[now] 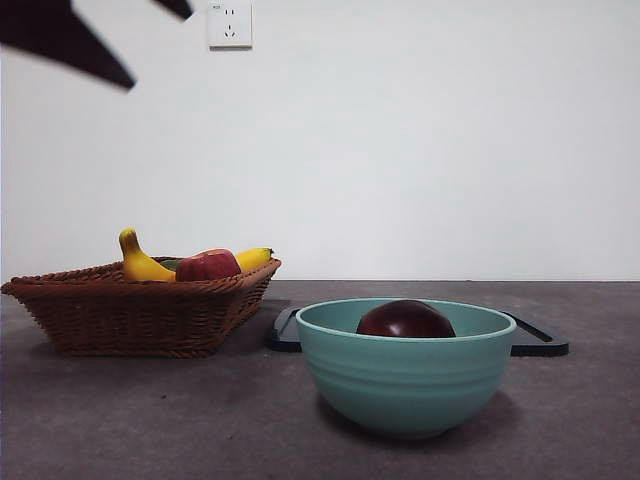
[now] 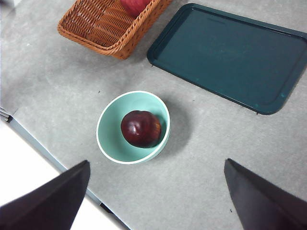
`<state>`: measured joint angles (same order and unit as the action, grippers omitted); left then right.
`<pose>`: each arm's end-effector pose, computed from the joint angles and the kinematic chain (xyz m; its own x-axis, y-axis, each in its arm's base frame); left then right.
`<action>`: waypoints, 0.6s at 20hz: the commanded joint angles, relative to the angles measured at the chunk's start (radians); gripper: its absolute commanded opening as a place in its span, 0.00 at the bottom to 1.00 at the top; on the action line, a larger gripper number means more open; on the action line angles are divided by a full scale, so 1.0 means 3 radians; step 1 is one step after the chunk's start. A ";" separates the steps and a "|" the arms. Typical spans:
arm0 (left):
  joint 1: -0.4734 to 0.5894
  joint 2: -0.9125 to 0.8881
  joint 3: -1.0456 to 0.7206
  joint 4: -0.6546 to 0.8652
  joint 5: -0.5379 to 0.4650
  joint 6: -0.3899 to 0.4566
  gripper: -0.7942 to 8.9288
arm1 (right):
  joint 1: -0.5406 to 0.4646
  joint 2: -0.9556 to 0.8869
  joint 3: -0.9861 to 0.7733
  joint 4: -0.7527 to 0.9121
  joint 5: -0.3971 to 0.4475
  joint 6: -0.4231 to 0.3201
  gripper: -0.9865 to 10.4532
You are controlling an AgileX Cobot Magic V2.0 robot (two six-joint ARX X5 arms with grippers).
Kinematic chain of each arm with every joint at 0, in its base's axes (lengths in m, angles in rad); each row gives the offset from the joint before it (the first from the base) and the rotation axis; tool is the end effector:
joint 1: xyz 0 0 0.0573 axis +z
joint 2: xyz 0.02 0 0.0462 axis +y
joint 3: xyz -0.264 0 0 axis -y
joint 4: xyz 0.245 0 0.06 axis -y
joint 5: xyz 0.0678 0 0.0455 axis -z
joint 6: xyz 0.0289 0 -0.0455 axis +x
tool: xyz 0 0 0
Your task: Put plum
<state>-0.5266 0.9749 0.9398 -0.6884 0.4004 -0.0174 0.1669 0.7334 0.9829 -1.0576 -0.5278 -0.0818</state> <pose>0.1582 -0.1050 0.3109 0.4008 -0.6839 -0.6097 0.7053 0.6550 -0.2710 0.1066 0.0327 0.3318 0.5049 0.5958 -0.6246 -0.5433 0.7816 0.3064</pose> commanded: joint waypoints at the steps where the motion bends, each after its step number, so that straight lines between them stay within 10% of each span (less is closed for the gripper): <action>1: -0.0017 -0.0144 -0.0245 0.0010 0.0360 -0.0074 0.50 | 0.0010 0.0020 0.0058 0.0032 -0.0009 -0.0013 0.48; 12: -0.0017 -0.0242 -0.0432 -0.0146 0.0670 -0.0072 0.50 | 0.0065 0.0173 0.0006 0.0023 -0.0014 0.0088 0.48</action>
<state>-0.5266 0.8970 0.8036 -0.7380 0.5980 -0.0399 0.1825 0.7761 0.9806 -1.0569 -0.5285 -0.0704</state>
